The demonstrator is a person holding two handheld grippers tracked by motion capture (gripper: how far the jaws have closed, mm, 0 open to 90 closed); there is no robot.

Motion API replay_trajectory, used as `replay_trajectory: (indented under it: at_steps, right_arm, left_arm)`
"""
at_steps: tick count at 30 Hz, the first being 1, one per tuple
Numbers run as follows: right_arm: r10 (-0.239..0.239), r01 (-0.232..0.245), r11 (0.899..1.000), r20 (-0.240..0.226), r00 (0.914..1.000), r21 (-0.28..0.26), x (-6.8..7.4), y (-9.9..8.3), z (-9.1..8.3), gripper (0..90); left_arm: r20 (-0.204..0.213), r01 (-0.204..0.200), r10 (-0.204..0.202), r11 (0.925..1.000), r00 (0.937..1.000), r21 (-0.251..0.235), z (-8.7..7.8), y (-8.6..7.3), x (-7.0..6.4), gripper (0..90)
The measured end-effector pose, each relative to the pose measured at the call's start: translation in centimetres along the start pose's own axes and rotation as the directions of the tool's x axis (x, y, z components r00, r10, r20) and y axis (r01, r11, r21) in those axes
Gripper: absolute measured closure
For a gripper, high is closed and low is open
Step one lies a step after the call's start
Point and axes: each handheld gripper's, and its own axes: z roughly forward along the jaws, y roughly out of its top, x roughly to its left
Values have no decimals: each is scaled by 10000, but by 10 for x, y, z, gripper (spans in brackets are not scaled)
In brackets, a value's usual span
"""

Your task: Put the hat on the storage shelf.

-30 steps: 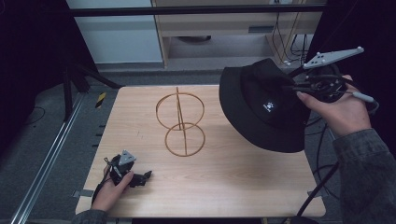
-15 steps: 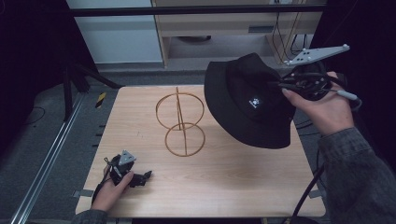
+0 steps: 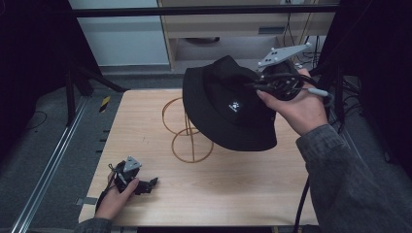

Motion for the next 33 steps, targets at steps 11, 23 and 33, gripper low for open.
replay_trajectory:
  at_steps: [11, 23, 33]
  right_arm:
    - [-403, 408, 9990, -269, 9988, 191, 10, 17, 27, 883]
    - [-432, 443, 9986, -377, 9984, 291, 10, 19, 34, 882]
    - [-541, 565, 9977, -624, 9966, 366, 13, 30, 51, 881]
  left_arm:
    - [1, -1, 1, 10000, 10000, 1, 0, 0, 0, 0]
    - [2, 0, 0, 10000, 10000, 2, 0, 0, 0, 0]
    - [0, 1, -1, 10000, 10000, 0, 0, 0, 0, 0]
